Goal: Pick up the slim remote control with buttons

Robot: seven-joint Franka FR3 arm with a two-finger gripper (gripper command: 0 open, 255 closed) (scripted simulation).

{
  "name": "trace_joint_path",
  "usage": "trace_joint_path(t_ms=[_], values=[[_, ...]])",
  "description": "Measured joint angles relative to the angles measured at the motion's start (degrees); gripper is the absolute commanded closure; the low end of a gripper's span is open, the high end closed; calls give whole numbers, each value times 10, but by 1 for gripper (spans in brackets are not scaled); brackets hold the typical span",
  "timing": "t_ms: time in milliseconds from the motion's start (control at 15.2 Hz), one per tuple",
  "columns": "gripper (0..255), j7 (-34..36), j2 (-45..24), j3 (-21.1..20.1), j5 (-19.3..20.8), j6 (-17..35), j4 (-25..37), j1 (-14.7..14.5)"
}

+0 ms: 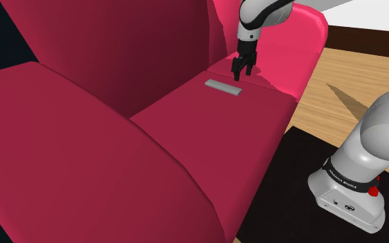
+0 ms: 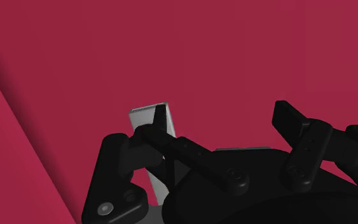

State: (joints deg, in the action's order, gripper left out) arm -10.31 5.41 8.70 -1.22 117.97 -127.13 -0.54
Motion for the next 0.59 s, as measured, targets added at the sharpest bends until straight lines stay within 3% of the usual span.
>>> trace_joint_path(t_ms=[594], values=[[0,-40,-191,8,-32,67,148,15]])
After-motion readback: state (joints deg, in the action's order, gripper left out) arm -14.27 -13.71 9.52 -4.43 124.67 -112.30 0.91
